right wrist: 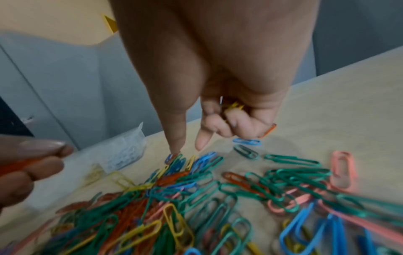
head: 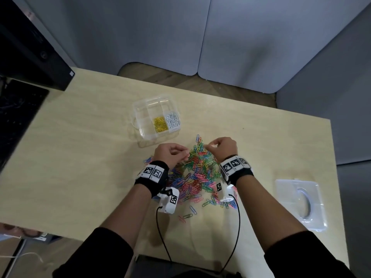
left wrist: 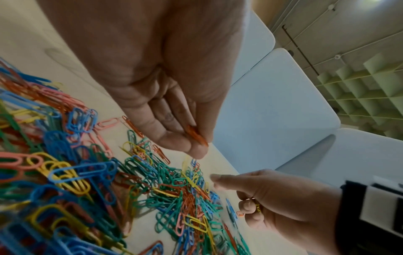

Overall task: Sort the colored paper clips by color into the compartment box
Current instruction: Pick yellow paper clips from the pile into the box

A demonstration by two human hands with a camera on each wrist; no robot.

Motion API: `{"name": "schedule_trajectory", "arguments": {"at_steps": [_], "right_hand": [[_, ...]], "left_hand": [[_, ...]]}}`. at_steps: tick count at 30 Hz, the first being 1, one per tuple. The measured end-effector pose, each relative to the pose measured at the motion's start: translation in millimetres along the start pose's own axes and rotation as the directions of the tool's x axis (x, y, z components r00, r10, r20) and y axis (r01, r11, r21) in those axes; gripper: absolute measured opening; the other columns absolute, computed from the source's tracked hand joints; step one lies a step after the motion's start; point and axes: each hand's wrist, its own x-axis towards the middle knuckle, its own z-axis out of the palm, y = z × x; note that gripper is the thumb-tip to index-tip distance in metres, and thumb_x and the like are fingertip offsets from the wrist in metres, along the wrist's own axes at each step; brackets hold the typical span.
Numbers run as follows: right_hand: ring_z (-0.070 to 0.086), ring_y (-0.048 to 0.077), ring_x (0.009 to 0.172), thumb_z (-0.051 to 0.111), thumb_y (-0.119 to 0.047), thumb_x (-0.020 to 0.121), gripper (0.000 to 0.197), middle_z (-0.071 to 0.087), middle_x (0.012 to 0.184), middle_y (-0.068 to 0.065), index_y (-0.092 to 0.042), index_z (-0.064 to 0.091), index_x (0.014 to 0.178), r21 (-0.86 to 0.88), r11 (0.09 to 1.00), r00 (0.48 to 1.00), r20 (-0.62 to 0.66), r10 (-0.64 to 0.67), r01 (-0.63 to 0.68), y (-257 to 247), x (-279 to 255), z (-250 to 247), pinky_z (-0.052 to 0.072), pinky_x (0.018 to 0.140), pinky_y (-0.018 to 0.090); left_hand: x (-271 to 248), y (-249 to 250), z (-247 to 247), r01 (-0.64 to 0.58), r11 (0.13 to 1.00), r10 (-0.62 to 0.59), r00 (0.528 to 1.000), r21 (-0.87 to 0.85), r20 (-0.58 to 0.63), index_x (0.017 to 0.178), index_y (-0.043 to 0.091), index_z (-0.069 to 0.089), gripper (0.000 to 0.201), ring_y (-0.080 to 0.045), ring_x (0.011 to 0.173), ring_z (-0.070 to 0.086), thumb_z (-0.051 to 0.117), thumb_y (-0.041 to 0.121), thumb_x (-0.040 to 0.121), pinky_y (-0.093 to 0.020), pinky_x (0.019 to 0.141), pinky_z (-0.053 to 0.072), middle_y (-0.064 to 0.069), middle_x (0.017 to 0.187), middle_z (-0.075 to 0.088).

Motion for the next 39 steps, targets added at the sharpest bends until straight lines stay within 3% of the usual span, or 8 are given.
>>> {"name": "schedule_trajectory", "arguments": {"at_steps": [4,7,12,17,20,27,35,39], "right_hand": [[0.06,0.015,0.053,0.076,-0.023,0.08,0.021,0.069,0.061,0.001,-0.005,0.076,0.069,-0.084,0.994,0.998,0.004,0.064,-0.064,-8,7,16,0.059,0.08,0.034],[0.056,0.019,0.056,0.068,-0.017,0.084,0.023,0.064,0.061,0.006,0.003,0.075,0.076,-0.092,0.992,0.996,0.022,0.087,-0.085,-9,5,19,0.052,0.093,0.042],[0.068,0.028,0.085,0.069,-0.02,0.088,0.019,0.073,0.089,0.014,0.0,0.069,0.091,0.212,0.971,0.99,0.112,0.088,-0.111,9,-7,12,0.057,0.079,0.036],[0.068,0.018,0.079,0.057,-0.001,0.094,0.021,0.069,0.09,0.012,-0.002,0.065,0.113,0.707,0.617,0.921,0.38,0.083,-0.347,9,-25,6,0.055,0.069,0.026],[0.064,0.016,0.07,0.058,-0.004,0.095,0.021,0.063,0.078,0.007,0.002,0.068,0.112,0.775,0.506,0.913,0.401,0.071,-0.38,9,-28,4,0.053,0.063,0.024],[0.066,0.011,0.064,0.08,-0.03,0.079,0.016,0.074,0.072,-0.002,-0.015,0.08,0.084,0.313,0.948,0.992,0.119,0.029,-0.066,6,-12,18,0.048,0.054,0.02],[0.066,0.018,0.056,0.069,-0.015,0.076,0.015,0.072,0.064,0.005,-0.007,0.076,0.065,-0.069,0.998,1.0,0.015,0.005,-0.004,-19,4,38,0.059,0.054,0.03],[0.069,0.016,0.064,0.072,-0.019,0.08,0.011,0.074,0.074,0.004,-0.012,0.078,0.076,0.11,0.994,0.998,0.058,0.0,-0.007,-6,-2,32,0.058,0.06,0.026]], "left_hand": [[1,0,-7,0.032,0.999,-0.031,0.998,0.026,-0.048,0.093,0.002,0.072,0.008,-0.02,0.067,0.071,0.07,0.007,0.088,-0.029,0.067,0.059,-0.013,0.079,0.074],[11,-4,-8,0.1,0.994,-0.095,0.992,0.052,-0.089,0.097,0.007,0.069,0.019,-0.019,0.06,0.06,0.051,0.001,0.097,-0.026,0.055,0.052,-0.011,0.076,0.069],[22,1,-5,0.067,0.952,-0.042,0.995,0.3,-0.09,0.095,0.02,0.072,0.037,-0.022,0.06,0.055,0.038,0.006,0.093,-0.027,0.054,0.042,-0.008,0.093,0.069],[25,10,13,-0.103,0.849,0.106,0.994,0.518,0.024,0.089,0.026,0.068,0.007,-0.01,0.057,0.056,0.064,0.032,0.088,-0.025,0.059,0.044,0.006,0.07,0.065],[29,9,21,-0.207,0.76,0.158,0.978,0.615,0.134,0.088,0.03,0.073,0.011,-0.01,0.077,0.063,0.076,0.034,0.079,-0.026,0.075,0.051,0.009,0.091,0.071],[36,2,20,-0.284,0.674,0.213,0.959,0.682,0.189,0.084,0.029,0.077,0.004,-0.016,0.084,0.066,0.075,0.031,0.082,-0.038,0.083,0.055,0.005,0.097,0.072],[32,-3,5,-0.281,0.799,0.264,0.958,0.531,0.11,0.082,0.011,0.054,0.015,-0.019,0.071,0.052,0.053,0.018,0.095,-0.032,0.065,0.041,0.0,0.076,0.055],[32,-11,-10,-0.14,0.901,0.129,0.99,0.412,0.053,0.08,0.012,0.049,0.017,-0.025,0.066,0.06,0.051,0.017,0.096,-0.035,0.064,0.049,-0.005,0.071,0.065]]}}
